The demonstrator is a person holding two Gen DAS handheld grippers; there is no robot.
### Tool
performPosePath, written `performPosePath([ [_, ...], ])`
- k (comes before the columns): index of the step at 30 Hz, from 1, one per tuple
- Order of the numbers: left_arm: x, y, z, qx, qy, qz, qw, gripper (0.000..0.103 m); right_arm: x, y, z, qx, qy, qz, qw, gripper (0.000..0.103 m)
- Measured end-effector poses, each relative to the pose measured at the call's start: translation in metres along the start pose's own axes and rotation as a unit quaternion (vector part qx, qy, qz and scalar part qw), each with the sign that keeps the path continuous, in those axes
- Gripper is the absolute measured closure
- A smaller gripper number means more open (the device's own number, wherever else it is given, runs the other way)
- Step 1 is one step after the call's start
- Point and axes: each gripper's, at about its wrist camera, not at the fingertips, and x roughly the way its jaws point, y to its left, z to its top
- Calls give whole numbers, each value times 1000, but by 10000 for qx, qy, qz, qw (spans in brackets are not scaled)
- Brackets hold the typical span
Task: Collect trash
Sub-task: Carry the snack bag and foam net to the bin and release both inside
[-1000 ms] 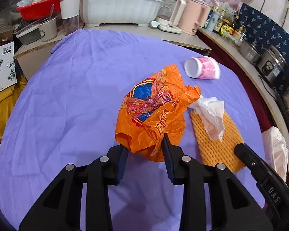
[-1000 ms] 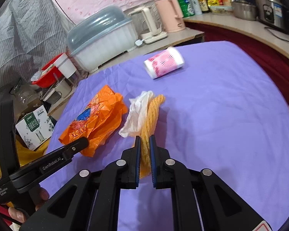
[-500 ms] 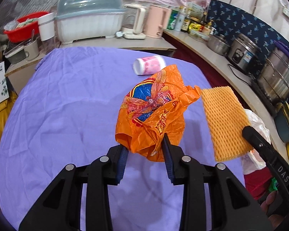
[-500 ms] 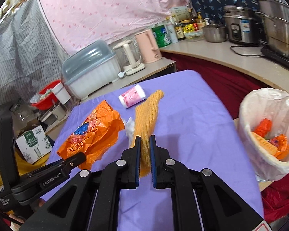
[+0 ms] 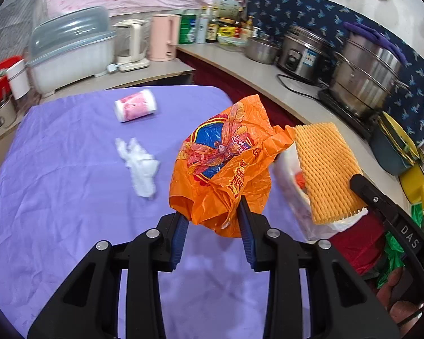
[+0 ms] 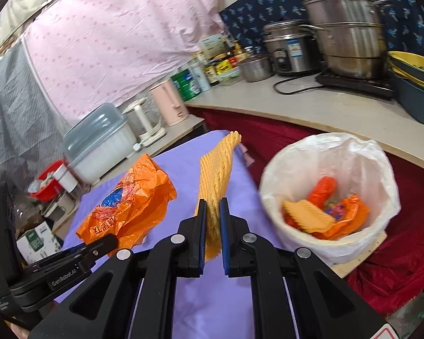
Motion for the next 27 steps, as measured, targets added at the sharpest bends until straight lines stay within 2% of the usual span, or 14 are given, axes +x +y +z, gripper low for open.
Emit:
performPosePath([
  [12, 31, -106, 6, 750, 210, -542, 9955, 70, -30, -104, 19, 567, -272, -600, 9962, 94],
  [19, 55, -148, 9, 985, 446, -735, 9914, 70, -29, -136, 21, 695, -264, -826, 9938, 94],
  [27, 81, -174, 15, 1176, 589, -861, 9876, 68, -12, -152, 23, 751, -148, -953, 9925, 93],
])
